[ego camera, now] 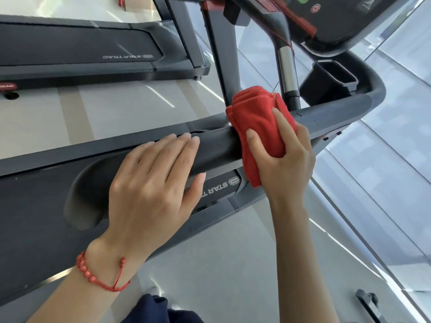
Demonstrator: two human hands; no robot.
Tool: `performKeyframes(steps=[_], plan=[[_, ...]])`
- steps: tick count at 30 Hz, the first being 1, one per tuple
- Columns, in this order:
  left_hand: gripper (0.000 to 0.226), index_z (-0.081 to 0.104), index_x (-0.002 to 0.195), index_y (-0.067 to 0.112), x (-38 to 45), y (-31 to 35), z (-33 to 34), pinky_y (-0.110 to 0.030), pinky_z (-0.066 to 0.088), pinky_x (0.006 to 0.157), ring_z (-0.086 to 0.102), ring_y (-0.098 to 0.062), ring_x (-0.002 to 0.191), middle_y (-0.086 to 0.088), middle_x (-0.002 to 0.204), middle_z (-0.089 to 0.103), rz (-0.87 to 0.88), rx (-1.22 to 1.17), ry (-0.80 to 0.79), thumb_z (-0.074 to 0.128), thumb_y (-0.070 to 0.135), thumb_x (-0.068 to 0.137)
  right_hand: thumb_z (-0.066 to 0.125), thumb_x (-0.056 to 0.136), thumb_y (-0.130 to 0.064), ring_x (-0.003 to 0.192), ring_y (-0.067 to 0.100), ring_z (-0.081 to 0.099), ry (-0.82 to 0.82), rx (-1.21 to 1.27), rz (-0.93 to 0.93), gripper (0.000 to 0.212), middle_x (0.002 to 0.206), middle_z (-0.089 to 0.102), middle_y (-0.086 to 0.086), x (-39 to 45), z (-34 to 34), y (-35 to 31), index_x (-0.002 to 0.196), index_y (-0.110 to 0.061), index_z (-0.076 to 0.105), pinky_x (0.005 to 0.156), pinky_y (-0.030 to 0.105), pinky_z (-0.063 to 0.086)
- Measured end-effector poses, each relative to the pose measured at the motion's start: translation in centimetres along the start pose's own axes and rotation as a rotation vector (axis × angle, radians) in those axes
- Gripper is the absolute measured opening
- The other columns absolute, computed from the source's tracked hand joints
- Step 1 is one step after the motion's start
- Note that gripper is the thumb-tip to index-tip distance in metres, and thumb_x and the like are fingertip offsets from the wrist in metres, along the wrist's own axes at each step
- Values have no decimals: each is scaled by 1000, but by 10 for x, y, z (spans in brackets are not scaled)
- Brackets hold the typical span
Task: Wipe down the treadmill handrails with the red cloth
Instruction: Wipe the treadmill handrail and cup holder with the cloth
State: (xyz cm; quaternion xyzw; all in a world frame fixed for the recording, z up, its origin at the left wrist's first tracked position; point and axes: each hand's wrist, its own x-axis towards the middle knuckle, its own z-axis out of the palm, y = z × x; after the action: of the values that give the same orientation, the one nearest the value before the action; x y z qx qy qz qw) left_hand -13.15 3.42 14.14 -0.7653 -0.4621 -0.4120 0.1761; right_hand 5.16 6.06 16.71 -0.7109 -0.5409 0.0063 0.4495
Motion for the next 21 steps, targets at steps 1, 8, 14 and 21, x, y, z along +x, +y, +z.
performKeyframes(steps=[1,8,14,21], plan=[[32,64,114,-2,3,3,1,-38,43,91,63,-29,104,-14,112,66,-9,-24,-6,54,20,94,65,73,-50,93,-11,40,-2,-1,-18,51,117,55,-11,-4,1,-2,122,-40,54,74,1,28],[32,66,108,-1,23,26,23,-42,41,93,62,-31,102,-15,110,66,-77,-60,-78,52,23,92,65,72,-50,92,-9,44,-56,10,-85,50,114,56,-12,10,-3,8,121,-39,56,77,-5,29],[30,66,109,1,27,40,43,-42,42,91,62,-29,103,-11,112,67,-90,34,-58,50,21,94,60,74,-55,94,2,48,-5,-21,-28,51,116,55,-10,24,-6,21,122,-40,54,74,15,35],[19,72,100,5,28,40,53,-39,48,86,67,-25,96,-7,106,70,-58,123,66,57,13,90,59,71,-55,95,1,51,-91,57,-196,53,113,58,-8,34,-10,36,120,-35,58,74,-3,33]])
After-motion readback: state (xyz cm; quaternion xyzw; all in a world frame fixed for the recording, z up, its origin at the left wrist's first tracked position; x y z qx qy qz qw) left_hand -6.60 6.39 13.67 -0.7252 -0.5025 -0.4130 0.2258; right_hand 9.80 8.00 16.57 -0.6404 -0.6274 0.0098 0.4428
